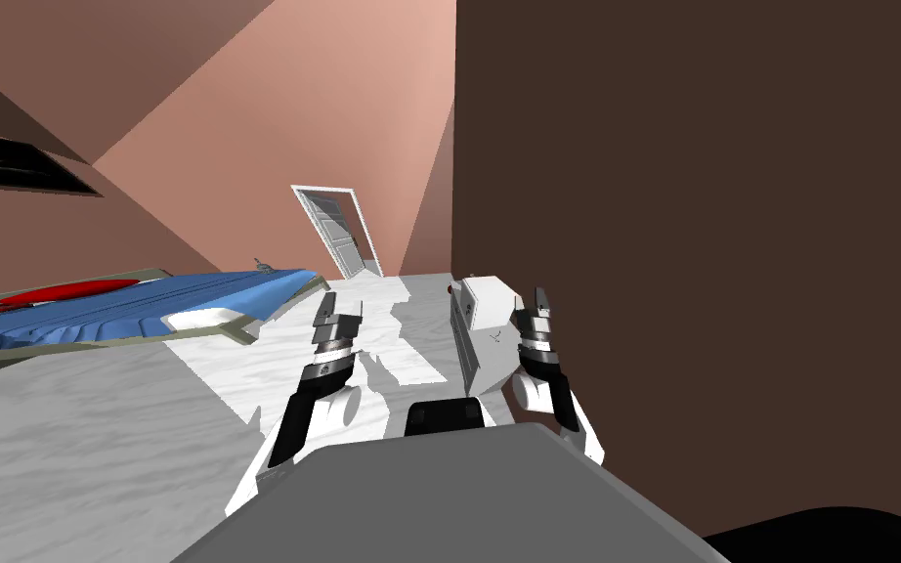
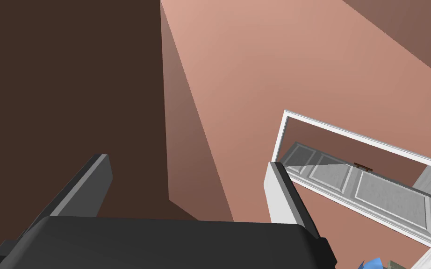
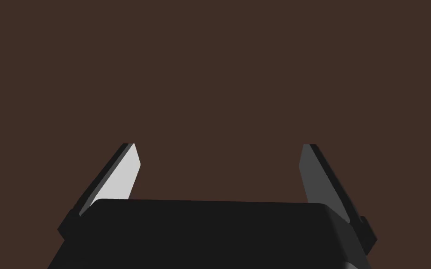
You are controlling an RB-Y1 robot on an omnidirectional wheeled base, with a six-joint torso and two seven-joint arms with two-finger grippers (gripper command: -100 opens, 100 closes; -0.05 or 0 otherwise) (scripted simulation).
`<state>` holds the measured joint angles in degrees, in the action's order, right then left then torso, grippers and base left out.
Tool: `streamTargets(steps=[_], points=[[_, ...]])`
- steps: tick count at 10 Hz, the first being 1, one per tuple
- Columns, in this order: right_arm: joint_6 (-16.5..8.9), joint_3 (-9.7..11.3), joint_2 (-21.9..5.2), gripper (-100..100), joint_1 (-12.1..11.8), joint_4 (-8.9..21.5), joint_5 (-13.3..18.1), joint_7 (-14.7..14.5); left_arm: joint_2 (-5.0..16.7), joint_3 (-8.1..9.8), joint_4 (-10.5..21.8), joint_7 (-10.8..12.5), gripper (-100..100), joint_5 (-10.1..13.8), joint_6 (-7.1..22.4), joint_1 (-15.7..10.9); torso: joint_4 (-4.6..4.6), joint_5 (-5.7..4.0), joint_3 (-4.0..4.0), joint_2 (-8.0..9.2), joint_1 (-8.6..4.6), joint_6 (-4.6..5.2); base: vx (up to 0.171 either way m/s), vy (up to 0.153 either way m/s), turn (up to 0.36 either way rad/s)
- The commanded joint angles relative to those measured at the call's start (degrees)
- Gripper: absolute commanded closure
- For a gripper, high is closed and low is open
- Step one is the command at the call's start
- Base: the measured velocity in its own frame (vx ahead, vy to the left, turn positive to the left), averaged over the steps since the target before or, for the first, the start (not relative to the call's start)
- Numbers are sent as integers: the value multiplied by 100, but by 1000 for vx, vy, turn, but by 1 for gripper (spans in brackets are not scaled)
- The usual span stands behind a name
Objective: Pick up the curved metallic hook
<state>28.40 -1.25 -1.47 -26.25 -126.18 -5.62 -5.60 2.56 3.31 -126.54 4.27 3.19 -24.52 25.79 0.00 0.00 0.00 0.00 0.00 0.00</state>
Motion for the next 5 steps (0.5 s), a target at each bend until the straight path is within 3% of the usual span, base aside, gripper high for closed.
streamTargets(steps=[1,3,5], points=[[-18,-2,-231,-100,-63,189,116,-73,0,0,0,0,0,0,0,0,0,0,0,0,0,0,-68,11,22],[-36,-2,-447,-100,-123,385,234,-145,0,0,0,0,0,0,0,-1,7,0,19,34,-1,0,-93,-2,33],[-61,3,-713,-100,-191,633,379,-232,0,0,0,0,0,0,0,-1,6,-1,14,24,-3,0,-41,2,53]])
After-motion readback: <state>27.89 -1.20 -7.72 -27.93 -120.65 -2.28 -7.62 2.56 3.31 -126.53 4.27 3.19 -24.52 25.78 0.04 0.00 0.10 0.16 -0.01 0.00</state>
